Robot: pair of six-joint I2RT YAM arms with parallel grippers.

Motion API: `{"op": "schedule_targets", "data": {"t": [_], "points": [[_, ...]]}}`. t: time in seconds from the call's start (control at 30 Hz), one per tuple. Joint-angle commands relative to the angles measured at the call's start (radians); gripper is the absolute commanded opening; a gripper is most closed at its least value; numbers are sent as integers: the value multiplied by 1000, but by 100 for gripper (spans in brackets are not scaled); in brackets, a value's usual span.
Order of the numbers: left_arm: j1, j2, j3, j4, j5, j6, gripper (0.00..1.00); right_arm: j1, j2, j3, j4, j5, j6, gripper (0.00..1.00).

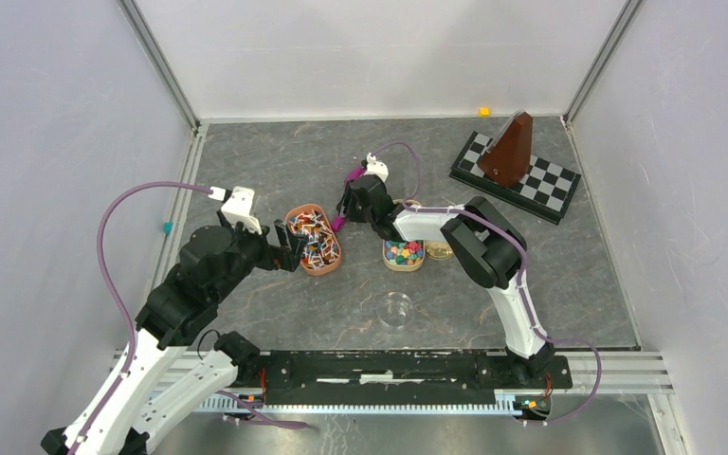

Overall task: Pack the candies
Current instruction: Pick up the spatula from the center of the board.

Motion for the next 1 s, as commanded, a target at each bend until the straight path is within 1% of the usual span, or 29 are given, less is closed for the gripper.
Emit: {"op": "schedule_targets", "data": {"t": [0.0,0.2,0.4,0.57,0.73,0.97], "points": [[6,-2,1,40,21,-47,100,-5,18,23,-10,39,7,46],[8,0,0,39,20,-47,100,-4,-1,-13,24,32,2,25],[8,7,-2,39,14,-47,100,-4,-78,-51,54,31,-45,5],[8,9,-3,40,-2,-46,100,-5,-175,-97,72,22,-111,0],[8,7,-5,39,-21,-45,100,-4,-294,-157,71,-11,-189,0],[8,25,-5,36,-54,-50,100,-6,-496,-282,44,-52,-297,0]]}}
